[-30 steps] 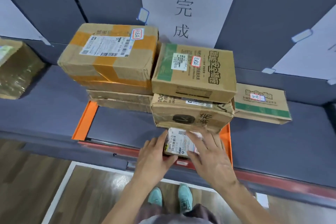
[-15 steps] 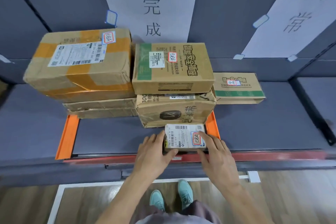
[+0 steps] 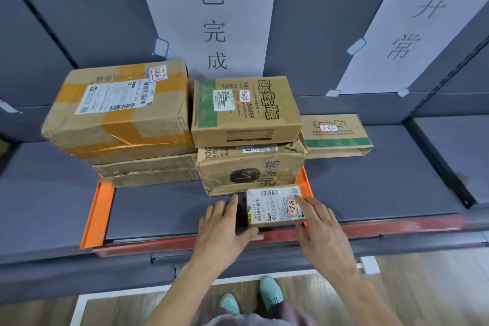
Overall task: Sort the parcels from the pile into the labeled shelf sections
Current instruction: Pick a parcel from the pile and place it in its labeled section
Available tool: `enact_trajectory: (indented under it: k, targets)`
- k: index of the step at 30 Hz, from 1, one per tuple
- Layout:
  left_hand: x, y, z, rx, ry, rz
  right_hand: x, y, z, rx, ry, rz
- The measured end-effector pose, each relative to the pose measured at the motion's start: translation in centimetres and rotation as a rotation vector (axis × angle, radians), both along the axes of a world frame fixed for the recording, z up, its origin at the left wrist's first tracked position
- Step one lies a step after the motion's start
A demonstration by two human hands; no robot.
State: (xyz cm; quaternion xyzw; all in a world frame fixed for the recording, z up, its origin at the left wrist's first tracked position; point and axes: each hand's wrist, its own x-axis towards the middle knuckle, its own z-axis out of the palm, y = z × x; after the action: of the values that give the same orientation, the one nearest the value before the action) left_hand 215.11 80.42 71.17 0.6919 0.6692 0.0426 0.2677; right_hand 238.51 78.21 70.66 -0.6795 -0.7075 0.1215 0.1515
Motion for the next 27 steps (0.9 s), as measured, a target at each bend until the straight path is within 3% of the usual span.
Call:
enact_trajectory:
  k: [14, 27]
  targets:
    - [0.3, -3.8, 1.8, 0.257, 0.059, -0.153, 0.9, -3.4, 2.6, -0.086, 0.003, -0.013]
    - [14.5, -3.3, 3.5, 0.291, 0.044, -0.357, 14.2, -7.3, 4.4, -0.132, -0.106, -0.145]
